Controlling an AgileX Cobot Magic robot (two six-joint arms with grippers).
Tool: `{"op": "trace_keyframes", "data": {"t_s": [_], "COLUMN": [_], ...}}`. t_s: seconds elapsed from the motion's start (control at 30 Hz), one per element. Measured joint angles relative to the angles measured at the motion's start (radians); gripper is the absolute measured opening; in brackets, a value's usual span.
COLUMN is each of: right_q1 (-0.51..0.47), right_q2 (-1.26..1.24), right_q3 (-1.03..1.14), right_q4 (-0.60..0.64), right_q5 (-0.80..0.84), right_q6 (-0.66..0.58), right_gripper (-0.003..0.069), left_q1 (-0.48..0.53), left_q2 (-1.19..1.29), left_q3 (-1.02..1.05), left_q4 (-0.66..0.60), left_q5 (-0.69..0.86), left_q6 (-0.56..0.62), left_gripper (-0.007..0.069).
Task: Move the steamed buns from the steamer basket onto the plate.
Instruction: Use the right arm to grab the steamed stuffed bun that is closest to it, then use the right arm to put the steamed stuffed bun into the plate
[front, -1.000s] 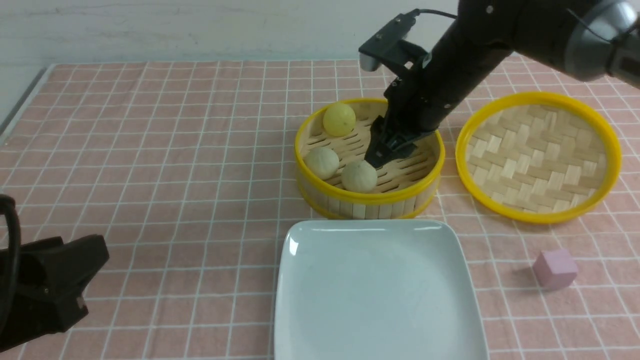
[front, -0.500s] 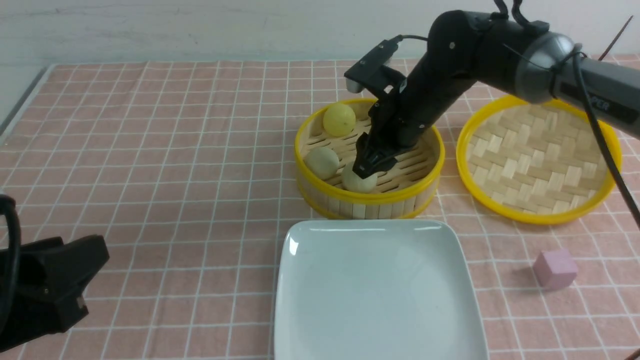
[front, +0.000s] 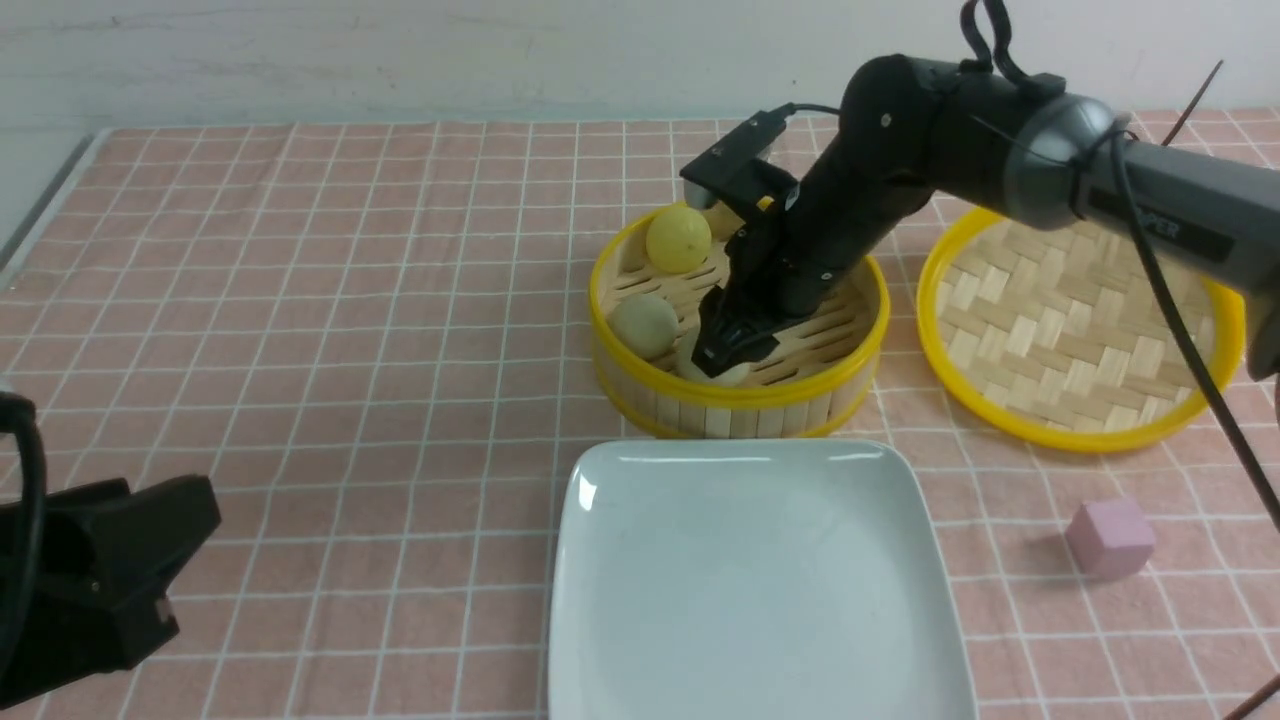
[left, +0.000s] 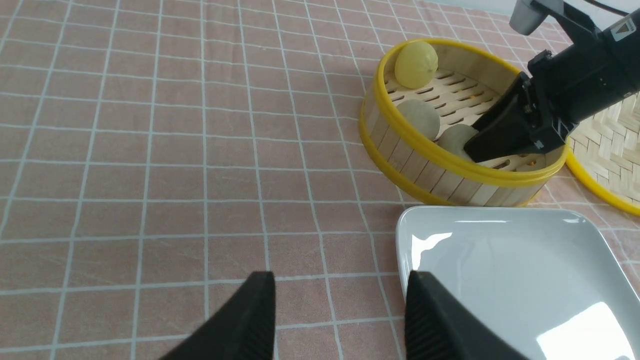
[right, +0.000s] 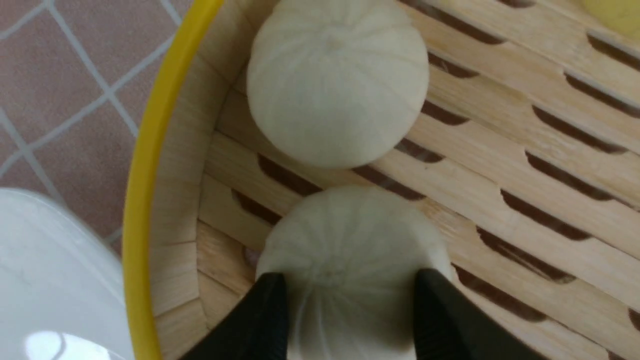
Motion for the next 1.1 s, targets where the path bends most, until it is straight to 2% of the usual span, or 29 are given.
{"op": "trace_keyframes", "data": {"t_s": [0.13,0.23,0.4,0.53,0.77,0.9,1.1], "right_q1": [0.000,0.000,0.000,0.000,0.000,0.000,0.000], "right_q2": [0.000,-0.001,-0.026,-0.102,-0.279,-0.377,-0.415], "right_q3": [0.000,-0.002,-0.002,-0.002,-0.002,-0.002,0.005], "right_q4": [0.000,0.000,-0.014,-0.073,-0.145,-0.169,-0.169], "right_q5": [-0.004,-0.004,0.014,0.054,0.148,0.257,0.341], "right_q6": [-0.032,-0.041,-0.041,-0.029,0.080,0.145,0.196], "right_gripper": [0.0187,0.0037,0.0022,0.0022,0.0022,0.0022,0.0022], "left_q1": [0.000,0.000,0.000,0.000,0.000,0.000,0.000], "left_q2": [0.000,0.000,0.000,0.000,0.000,0.000,0.000], "left_q3": [0.000,0.000,0.000,0.000,0.000,0.000,0.000], "left_q4": [0.000,0.000,0.000,0.000,0.000,0.000,0.002], "left_q5": [0.000,0.000,0.002,0.002,0.002,0.002,0.002], "left_q6": [0.000,0.000,0.000,0.000,0.000,0.000,0.000], "left_gripper": [0.0377,0.0377,0.0377,0.0377,0.0377,0.0377,0.0377]}}
